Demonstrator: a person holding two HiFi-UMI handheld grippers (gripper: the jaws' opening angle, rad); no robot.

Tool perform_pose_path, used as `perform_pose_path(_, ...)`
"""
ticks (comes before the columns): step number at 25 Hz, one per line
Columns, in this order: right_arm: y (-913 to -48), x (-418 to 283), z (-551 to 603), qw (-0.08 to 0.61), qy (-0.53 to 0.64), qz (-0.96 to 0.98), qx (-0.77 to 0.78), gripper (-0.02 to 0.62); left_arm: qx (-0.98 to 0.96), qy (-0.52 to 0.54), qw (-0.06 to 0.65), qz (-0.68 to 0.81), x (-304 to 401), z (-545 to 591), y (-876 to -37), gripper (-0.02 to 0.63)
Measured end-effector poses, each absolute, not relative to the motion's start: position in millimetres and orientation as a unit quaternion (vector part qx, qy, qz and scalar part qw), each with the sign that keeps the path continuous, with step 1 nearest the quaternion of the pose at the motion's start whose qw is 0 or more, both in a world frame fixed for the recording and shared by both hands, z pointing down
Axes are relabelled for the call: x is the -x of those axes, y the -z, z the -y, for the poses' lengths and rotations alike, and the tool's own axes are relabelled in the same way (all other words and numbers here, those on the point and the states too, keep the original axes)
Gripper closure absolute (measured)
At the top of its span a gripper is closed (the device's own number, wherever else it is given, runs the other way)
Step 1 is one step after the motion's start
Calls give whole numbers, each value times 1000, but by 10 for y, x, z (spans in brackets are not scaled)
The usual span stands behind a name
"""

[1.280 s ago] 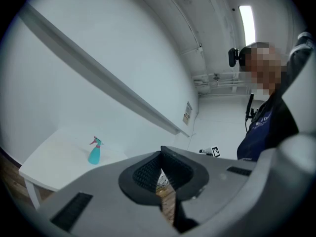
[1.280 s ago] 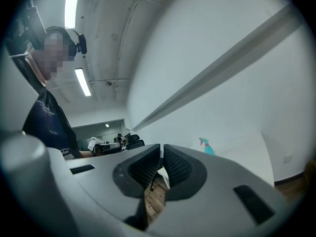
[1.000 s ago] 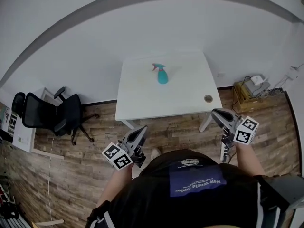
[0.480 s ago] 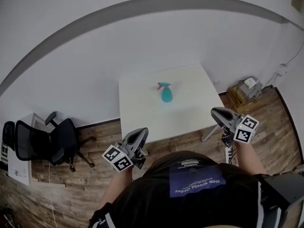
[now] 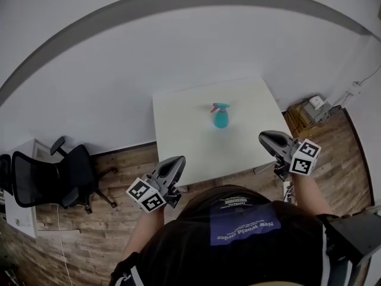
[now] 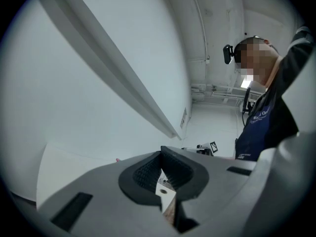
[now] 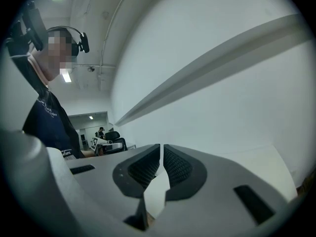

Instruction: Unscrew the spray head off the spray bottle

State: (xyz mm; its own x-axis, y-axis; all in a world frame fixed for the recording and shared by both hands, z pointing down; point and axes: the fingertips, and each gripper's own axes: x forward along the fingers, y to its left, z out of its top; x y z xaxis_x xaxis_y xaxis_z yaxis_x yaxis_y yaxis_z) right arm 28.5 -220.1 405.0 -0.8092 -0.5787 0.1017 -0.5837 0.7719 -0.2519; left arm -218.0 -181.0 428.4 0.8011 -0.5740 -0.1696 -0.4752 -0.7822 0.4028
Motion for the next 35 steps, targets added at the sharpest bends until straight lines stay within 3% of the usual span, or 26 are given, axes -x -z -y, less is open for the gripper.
perform_pose_path(9,-4204,-301,2863,2,-158,952,-261,597,-923,131,179,314,2022,2286,-4331,612)
perform_pose_path(25,-4678,-1176,4040,8,-202,968,-148,597,-904,73,190,375,688,3275,-4240,612)
perform_pose_path(35,-5023,-992,4157,22,-224,958,-177,595,-921,35,201,333,854,3555,-4418,611)
